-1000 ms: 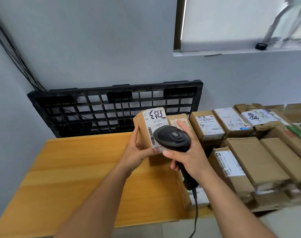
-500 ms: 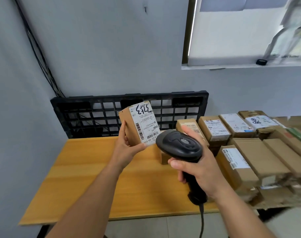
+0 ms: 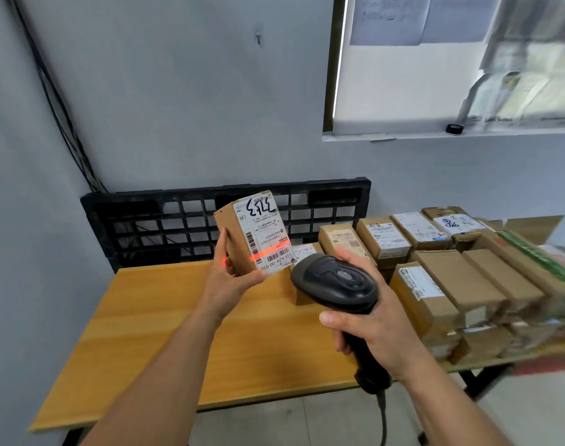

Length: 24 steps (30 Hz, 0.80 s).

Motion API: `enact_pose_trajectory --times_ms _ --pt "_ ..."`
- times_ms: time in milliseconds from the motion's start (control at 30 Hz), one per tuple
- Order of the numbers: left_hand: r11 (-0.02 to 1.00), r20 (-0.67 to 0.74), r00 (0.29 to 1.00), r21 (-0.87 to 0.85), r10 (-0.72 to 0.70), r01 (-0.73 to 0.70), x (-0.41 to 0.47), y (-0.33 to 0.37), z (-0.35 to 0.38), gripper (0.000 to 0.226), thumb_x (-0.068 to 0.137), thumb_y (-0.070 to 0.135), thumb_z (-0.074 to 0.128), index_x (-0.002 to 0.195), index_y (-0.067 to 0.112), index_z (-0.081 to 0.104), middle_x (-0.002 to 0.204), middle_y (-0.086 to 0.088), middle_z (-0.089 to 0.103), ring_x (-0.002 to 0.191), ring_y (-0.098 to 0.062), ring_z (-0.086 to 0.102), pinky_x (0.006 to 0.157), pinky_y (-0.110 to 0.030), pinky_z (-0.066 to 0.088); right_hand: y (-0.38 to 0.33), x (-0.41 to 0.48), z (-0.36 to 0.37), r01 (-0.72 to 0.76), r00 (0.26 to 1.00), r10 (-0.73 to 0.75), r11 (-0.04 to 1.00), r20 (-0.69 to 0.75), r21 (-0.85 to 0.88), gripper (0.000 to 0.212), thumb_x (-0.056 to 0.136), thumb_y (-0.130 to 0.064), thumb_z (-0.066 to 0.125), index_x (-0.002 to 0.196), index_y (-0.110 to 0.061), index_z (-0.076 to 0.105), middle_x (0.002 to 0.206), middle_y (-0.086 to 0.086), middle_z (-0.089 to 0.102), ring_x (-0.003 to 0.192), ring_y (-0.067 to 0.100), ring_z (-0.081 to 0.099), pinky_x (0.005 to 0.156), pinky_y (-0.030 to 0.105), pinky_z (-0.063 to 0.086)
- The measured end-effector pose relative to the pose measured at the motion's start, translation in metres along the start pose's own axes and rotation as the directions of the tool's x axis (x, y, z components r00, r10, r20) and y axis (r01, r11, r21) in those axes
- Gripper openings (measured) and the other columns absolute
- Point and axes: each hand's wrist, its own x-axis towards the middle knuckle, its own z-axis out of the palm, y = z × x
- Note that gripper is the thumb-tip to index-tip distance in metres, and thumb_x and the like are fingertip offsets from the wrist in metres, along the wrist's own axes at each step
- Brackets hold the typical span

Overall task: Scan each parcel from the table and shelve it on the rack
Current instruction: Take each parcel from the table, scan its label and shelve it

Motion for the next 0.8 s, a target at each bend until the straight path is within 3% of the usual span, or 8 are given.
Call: enact_pose_trajectory --times_ms 267,467,700,800 --pt "0.999 -0.040 0.999 -0.034 0.018 -0.019 -0.022 0.007 -0.009 0.113 0.075 0.005 0.080 0.154 0.037 0.006 0.140 -0.006 0.049 0.123 -0.017 0.050 0.074 -0.013 0.044 -0.007 -0.015 0.011 -0.048 0.999 0.048 0.999 0.012 -0.007 0.089 0.067 -0.013 0.081 0.139 -0.043 0.039 0.066 0.009 0.068 0.049 0.029 0.058 0.047 0.034 0.050" --pt "1.000 -0.127 0.992 -0.019 0.017 -0.020 -0.060 0.010 -0.022 0.112 0.076 0.007 0.080 0.154 0.038 0.005 0.140 -0.004 0.051 0.118 -0.012 0.053 0.071 -0.013 0.045 -0.011 -0.025 0.018 -0.035 0.995 0.037 0.999 0.093 -0.016 0.089 0.073 0.000 0.081 0.139 -0.043 0.040 0.065 0.004 0.069 0.048 0.028 0.058 0.046 0.034 0.049" --pt "1.000 -0.247 0.969 0.007 -0.013 0.015 -0.135 0.007 -0.030 0.112 0.075 0.012 0.081 0.153 0.041 0.006 0.138 -0.004 0.052 0.124 -0.017 0.051 0.088 -0.022 0.045 -0.013 -0.067 0.024 -0.036 0.978 0.029 0.999 0.205 0.030 0.091 0.061 -0.018 0.084 0.136 -0.049 0.043 0.097 0.017 0.072 0.052 0.031 0.062 0.052 0.042 0.054" --pt "0.999 -0.299 0.954 0.020 -0.022 0.029 -0.174 0.010 -0.024 0.109 0.077 0.009 0.079 0.154 0.039 0.006 0.136 -0.002 0.054 0.124 -0.016 0.051 0.084 -0.018 0.043 -0.016 -0.091 0.022 -0.019 0.969 0.008 0.999 0.248 0.040 0.087 0.060 -0.020 0.086 0.131 -0.053 0.047 0.110 0.014 0.068 0.053 0.031 0.063 0.051 0.040 0.055"
